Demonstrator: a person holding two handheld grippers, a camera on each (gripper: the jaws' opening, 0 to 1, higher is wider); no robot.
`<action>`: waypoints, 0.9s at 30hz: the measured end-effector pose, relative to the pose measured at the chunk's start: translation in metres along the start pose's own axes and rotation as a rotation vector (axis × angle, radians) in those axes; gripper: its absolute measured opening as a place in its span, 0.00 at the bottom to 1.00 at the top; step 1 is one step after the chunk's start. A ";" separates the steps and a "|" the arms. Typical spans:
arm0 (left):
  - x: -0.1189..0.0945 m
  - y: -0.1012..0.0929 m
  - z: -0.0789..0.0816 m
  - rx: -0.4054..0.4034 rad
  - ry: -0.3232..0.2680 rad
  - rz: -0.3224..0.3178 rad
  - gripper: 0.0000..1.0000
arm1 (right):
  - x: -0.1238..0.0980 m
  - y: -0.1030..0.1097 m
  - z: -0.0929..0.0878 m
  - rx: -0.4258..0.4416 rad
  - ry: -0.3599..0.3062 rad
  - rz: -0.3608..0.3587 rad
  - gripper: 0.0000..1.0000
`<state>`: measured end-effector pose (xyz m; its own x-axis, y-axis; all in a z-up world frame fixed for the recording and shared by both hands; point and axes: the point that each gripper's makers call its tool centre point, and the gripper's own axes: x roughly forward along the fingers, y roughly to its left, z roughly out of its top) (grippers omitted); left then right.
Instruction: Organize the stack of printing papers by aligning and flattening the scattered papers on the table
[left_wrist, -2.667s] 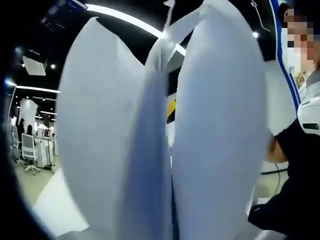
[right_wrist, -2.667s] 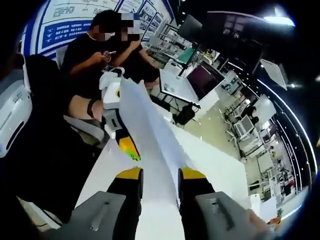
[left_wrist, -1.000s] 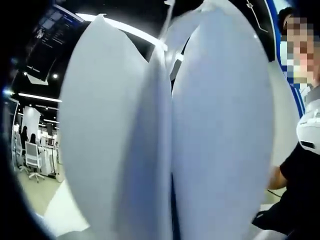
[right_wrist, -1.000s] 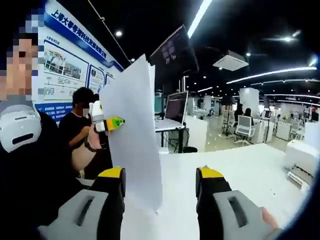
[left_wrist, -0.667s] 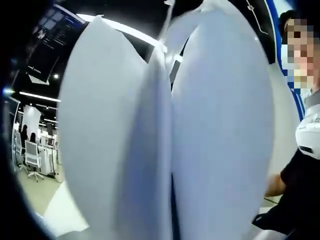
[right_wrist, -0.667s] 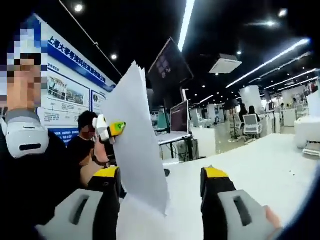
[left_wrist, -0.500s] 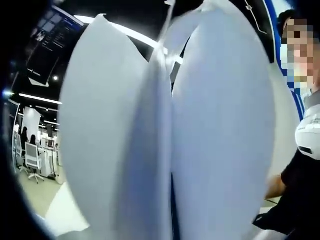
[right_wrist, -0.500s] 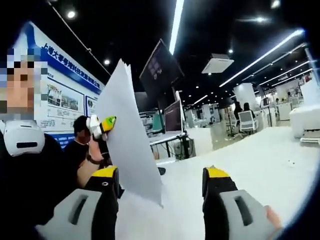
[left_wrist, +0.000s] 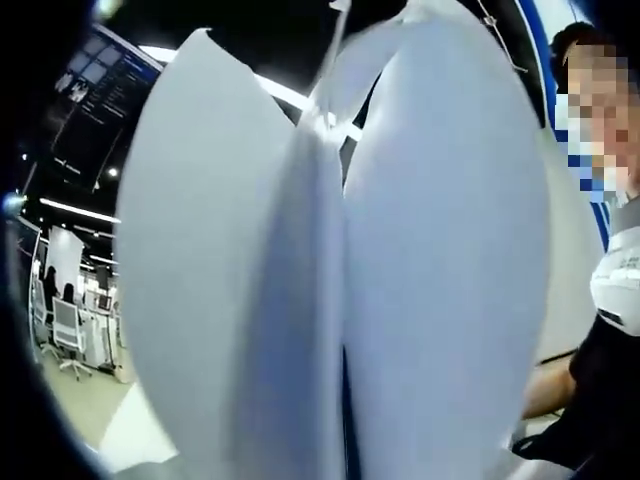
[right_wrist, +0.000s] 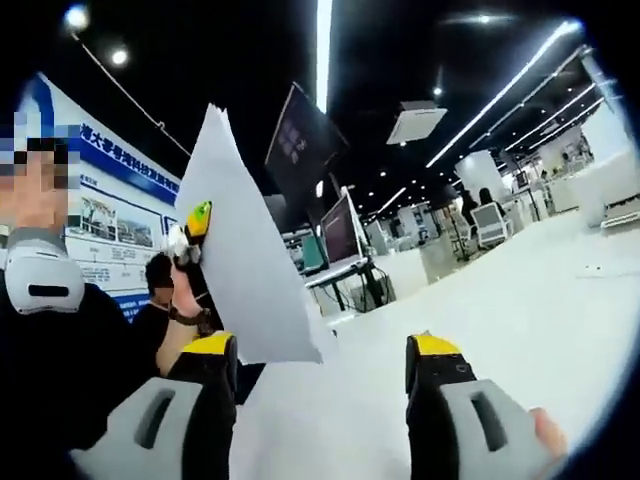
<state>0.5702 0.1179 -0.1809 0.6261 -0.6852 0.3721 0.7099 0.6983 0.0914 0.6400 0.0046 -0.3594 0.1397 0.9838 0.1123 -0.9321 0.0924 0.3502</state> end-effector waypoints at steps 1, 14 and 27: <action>0.001 -0.001 0.003 0.002 -0.005 -0.003 0.06 | 0.002 0.001 -0.001 0.012 -0.007 0.004 0.67; 0.013 -0.003 0.018 -0.032 -0.051 -0.027 0.06 | 0.045 0.014 0.007 0.282 -0.271 0.132 0.78; 0.019 0.005 0.011 -0.070 -0.061 -0.018 0.06 | 0.053 0.034 0.029 0.420 -0.455 0.331 0.47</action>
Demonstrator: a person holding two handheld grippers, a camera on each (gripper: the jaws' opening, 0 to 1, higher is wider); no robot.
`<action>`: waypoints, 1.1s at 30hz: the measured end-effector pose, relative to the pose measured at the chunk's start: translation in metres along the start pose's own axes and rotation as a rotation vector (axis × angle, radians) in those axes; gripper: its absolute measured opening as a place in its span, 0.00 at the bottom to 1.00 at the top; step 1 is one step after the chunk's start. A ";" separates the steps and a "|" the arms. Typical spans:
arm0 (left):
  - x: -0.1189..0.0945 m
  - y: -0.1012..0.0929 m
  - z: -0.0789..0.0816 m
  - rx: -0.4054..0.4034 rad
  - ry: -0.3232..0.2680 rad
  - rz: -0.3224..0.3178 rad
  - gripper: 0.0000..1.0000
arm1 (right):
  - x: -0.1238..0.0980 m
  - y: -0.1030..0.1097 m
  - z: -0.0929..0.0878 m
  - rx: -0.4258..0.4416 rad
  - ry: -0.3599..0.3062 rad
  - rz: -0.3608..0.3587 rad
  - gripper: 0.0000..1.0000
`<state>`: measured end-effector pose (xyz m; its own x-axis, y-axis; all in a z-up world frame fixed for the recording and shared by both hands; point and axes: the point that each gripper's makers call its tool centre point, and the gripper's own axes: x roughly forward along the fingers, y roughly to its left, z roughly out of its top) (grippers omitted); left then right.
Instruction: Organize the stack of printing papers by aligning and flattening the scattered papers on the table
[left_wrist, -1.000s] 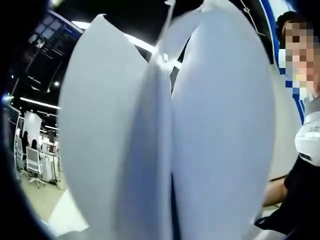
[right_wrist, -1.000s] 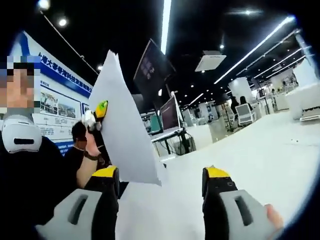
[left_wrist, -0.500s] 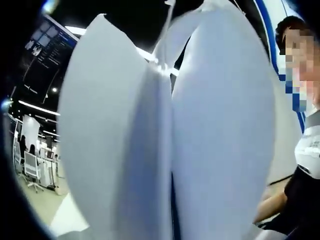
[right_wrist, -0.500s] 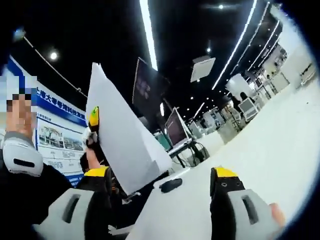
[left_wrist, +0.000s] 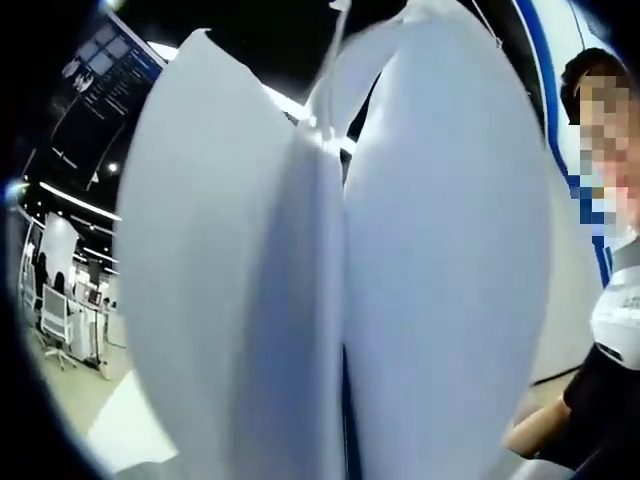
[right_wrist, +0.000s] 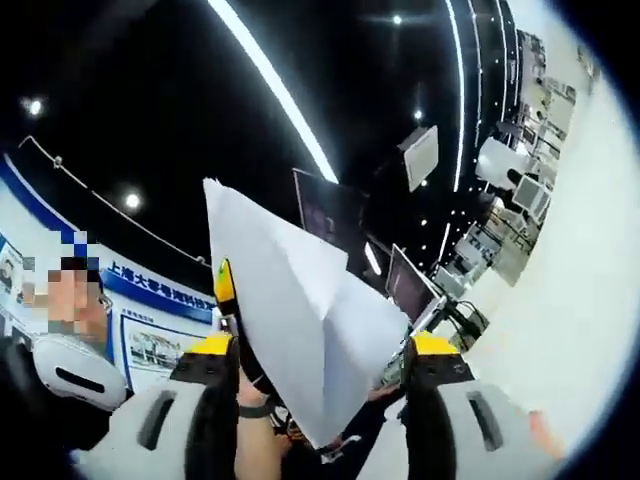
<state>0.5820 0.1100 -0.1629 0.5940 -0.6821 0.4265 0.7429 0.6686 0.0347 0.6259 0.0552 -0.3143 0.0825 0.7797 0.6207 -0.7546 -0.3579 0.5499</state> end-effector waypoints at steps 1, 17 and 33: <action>-0.001 0.002 -0.001 -0.005 0.000 0.004 0.06 | -0.002 0.000 0.001 0.003 0.003 0.004 0.40; -0.013 0.030 -0.014 0.010 0.011 0.111 0.06 | -0.012 0.030 0.012 -0.010 0.069 0.065 0.00; -0.012 0.030 -0.044 0.010 0.076 0.121 0.10 | -0.031 0.038 0.046 -0.163 0.170 -0.135 0.00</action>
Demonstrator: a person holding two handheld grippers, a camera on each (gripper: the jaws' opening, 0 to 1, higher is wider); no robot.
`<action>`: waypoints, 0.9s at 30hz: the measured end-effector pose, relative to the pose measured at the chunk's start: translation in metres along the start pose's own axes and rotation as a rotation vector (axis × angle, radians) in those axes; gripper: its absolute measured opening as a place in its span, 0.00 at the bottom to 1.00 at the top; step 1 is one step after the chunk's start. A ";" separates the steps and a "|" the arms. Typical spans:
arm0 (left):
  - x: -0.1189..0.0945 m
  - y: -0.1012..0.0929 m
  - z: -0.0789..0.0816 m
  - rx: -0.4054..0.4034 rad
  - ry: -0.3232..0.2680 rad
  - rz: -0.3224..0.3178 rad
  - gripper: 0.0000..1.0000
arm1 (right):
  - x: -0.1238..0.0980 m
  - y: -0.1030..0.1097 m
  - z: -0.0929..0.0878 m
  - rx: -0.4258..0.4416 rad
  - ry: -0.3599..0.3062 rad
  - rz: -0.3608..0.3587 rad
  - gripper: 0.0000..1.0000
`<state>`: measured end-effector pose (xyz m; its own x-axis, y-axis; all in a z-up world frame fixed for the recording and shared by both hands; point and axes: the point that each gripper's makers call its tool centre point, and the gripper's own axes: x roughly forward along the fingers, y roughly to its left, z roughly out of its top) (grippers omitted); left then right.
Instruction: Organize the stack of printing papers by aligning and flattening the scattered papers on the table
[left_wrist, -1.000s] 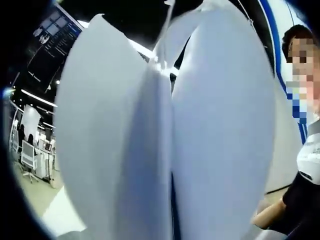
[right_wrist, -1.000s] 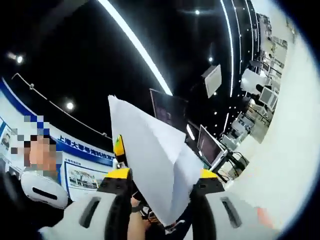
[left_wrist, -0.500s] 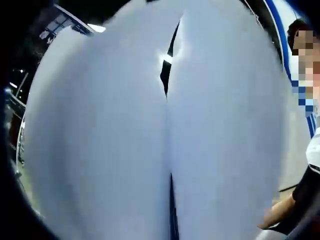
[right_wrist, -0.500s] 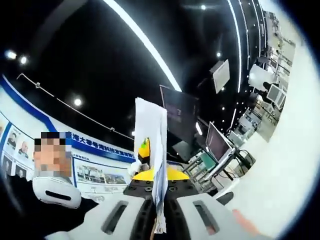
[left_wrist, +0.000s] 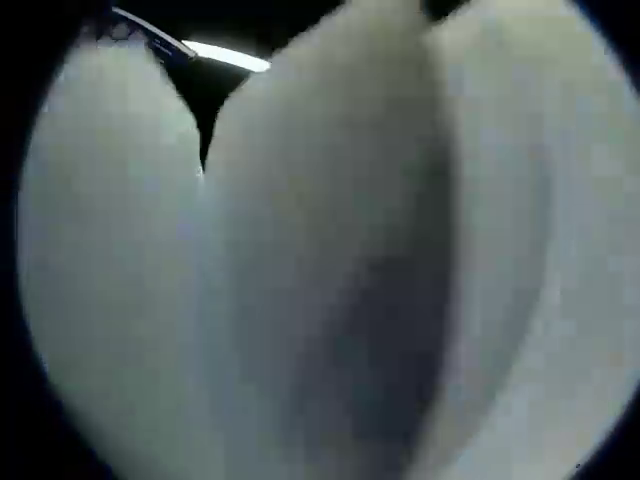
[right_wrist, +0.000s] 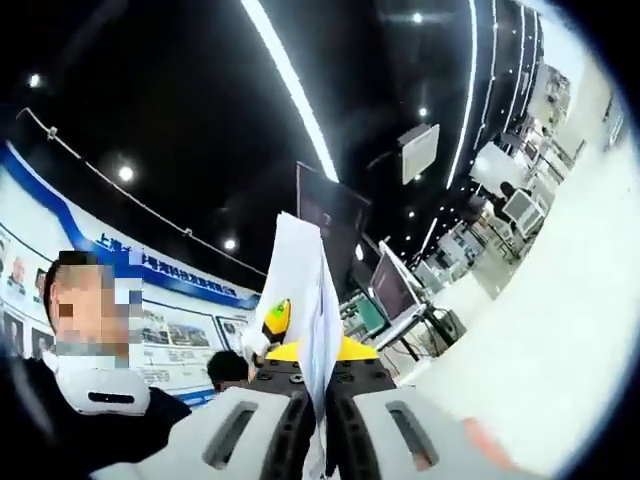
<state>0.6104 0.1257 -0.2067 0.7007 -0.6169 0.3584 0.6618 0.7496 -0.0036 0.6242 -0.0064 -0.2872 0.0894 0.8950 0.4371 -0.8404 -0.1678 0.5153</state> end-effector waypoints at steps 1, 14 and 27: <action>0.000 -0.001 -0.003 -0.004 0.006 -0.007 0.10 | -0.003 0.000 0.003 -0.018 0.013 -0.017 0.00; 0.000 -0.010 -0.028 -0.093 0.032 -0.058 0.12 | -0.036 0.009 0.047 -0.168 0.019 -0.147 0.00; 0.003 -0.013 -0.064 -0.137 0.098 -0.084 0.12 | -0.052 0.012 0.053 -0.330 0.114 -0.283 0.00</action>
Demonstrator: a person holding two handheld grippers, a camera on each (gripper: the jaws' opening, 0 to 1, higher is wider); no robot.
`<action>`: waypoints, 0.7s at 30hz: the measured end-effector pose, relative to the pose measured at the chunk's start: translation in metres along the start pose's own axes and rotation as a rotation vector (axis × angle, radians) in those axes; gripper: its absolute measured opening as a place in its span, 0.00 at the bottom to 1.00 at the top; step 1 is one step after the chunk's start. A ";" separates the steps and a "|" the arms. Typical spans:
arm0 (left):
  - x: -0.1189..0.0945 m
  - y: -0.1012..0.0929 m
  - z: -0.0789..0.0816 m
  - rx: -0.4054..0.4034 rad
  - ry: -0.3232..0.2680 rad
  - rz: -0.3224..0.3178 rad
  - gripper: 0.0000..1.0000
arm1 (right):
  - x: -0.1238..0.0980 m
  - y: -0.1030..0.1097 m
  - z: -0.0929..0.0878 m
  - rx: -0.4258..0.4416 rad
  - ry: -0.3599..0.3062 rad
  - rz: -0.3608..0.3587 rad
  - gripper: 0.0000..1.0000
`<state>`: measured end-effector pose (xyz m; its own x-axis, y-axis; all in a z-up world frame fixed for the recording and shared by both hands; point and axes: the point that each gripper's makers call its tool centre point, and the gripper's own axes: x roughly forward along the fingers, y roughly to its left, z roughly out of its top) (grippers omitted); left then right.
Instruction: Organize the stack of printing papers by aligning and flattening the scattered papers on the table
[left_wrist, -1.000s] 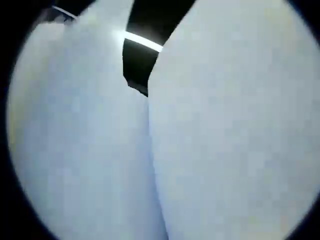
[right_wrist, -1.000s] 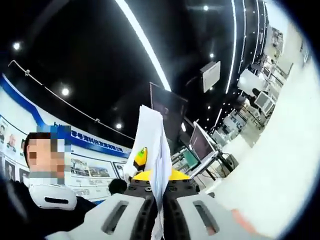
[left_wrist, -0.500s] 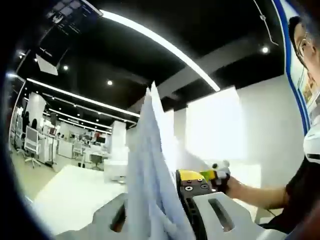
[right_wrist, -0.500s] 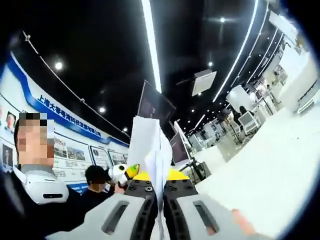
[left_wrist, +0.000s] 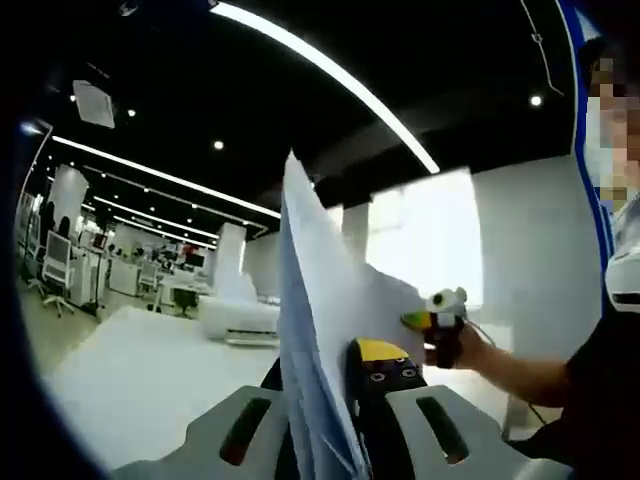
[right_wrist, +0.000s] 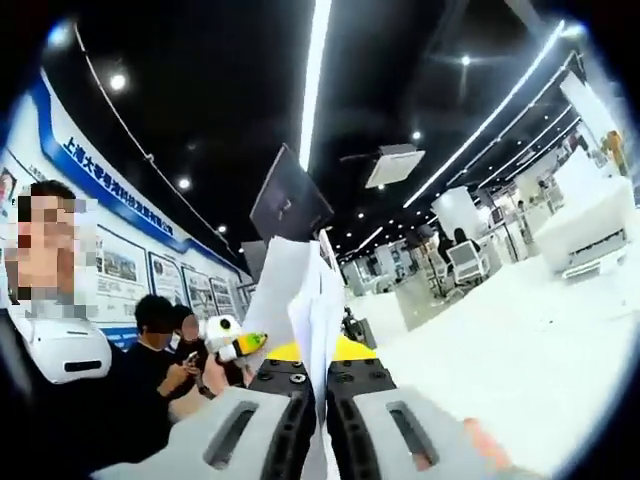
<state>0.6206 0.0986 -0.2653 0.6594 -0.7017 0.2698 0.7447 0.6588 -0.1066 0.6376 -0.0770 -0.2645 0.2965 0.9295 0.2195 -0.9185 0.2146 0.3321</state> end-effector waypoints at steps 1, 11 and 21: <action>0.000 -0.001 -0.002 0.000 0.004 -0.003 0.12 | -0.002 -0.002 0.001 -0.010 0.001 -0.014 0.00; -0.002 -0.003 -0.025 -0.033 0.033 -0.017 0.11 | -0.020 -0.002 0.003 -0.058 0.003 -0.041 0.00; 0.002 -0.001 -0.057 -0.002 0.133 -0.035 0.12 | -0.025 -0.005 -0.007 -0.177 0.070 -0.089 0.00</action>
<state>0.6268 0.0813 -0.3197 0.6404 -0.7543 0.1446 0.7679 0.6324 -0.1016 0.6324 -0.0993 -0.2785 0.3652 0.9217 0.1307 -0.9230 0.3403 0.1795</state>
